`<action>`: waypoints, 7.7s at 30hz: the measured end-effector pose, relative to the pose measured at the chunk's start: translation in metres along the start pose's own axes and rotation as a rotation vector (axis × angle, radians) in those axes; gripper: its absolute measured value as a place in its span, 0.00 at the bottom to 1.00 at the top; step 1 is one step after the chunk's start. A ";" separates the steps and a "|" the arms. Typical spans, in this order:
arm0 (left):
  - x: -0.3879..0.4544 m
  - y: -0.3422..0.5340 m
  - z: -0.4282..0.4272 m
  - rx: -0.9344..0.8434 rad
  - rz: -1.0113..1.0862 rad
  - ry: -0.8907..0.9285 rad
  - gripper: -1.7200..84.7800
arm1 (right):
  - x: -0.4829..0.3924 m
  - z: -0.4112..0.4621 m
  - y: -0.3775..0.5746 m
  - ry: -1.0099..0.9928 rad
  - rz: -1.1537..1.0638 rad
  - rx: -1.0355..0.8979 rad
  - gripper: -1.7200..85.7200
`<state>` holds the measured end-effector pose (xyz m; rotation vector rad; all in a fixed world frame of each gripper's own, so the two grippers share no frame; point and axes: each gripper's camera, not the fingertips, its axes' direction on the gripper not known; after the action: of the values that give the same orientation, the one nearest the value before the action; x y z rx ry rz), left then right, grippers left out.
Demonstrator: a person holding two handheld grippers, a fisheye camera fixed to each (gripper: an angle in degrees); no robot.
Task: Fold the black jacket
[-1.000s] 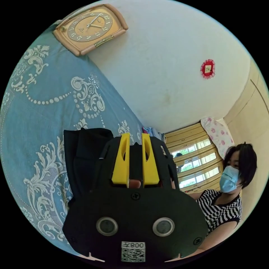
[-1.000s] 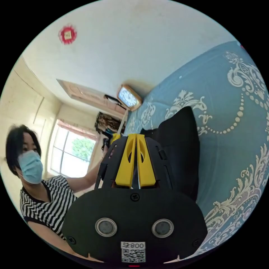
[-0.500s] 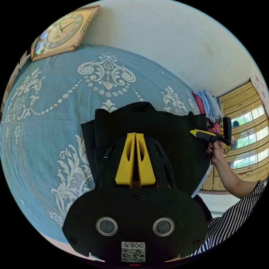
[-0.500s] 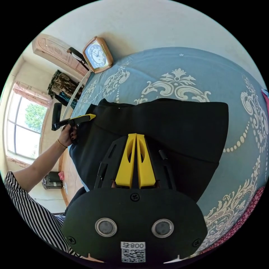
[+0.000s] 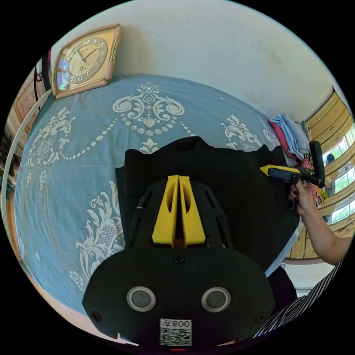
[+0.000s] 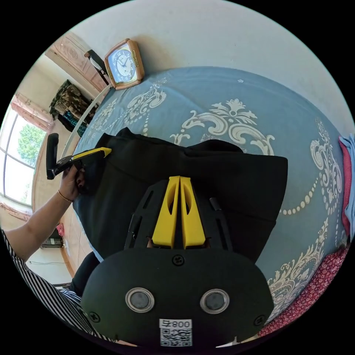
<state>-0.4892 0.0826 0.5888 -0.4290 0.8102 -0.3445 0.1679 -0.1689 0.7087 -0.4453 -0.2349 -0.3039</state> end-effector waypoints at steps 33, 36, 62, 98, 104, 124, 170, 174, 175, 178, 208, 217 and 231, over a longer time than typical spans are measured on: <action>-0.052 0.180 -0.021 -0.075 -0.004 0.063 0.02 | -0.167 0.037 -0.032 -0.077 -0.159 -0.101 0.02; -0.047 0.189 -0.046 0.053 0.037 0.113 0.02 | -0.181 0.016 -0.032 -0.013 -0.179 -0.018 0.02; -0.248 0.330 -0.059 0.194 -0.679 0.438 0.19 | -0.387 0.102 -0.170 -0.129 -0.292 -0.176 0.16; -0.091 0.378 -0.002 0.320 -0.149 0.308 0.06 | -0.277 0.052 -0.165 -0.322 -0.153 -0.220 0.05; 0.000 0.364 0.008 0.329 0.141 0.344 0.05 | -0.179 -0.032 -0.122 -0.376 -0.130 -0.132 0.05; 0.289 0.347 0.184 0.052 0.649 0.454 0.04 | 0.138 -0.117 0.084 -0.526 0.195 0.066 0.05; 0.209 0.165 0.314 -0.059 0.245 0.370 0.02 | 0.128 -0.060 0.304 -0.280 0.178 0.034 0.02; 0.194 0.140 0.331 -0.175 0.248 0.399 0.02 | 0.129 -0.061 0.315 -0.227 0.225 0.037 0.02; 0.193 0.136 0.328 -0.174 0.270 0.386 0.02 | 0.125 -0.073 0.318 -0.187 0.234 0.091 0.02; 0.188 0.128 0.322 -0.170 0.301 0.361 0.02 | 0.104 -0.102 0.321 -0.108 0.182 0.230 0.02; -0.062 0.122 0.273 -0.276 -0.234 0.926 0.30 | 0.201 -0.020 0.418 -0.375 0.558 0.184 0.27; -0.062 0.107 0.281 -0.316 -0.195 0.939 0.26 | 0.232 0.010 0.429 -0.590 0.611 0.164 0.27; -0.048 0.105 0.294 -0.351 -0.169 0.921 0.25 | 0.268 0.013 0.437 -0.859 0.633 0.168 0.30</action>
<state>-0.2848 0.2635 0.7468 -0.6805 1.7533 -0.5723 0.5620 0.1487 0.6283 -0.4397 -0.9239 0.5483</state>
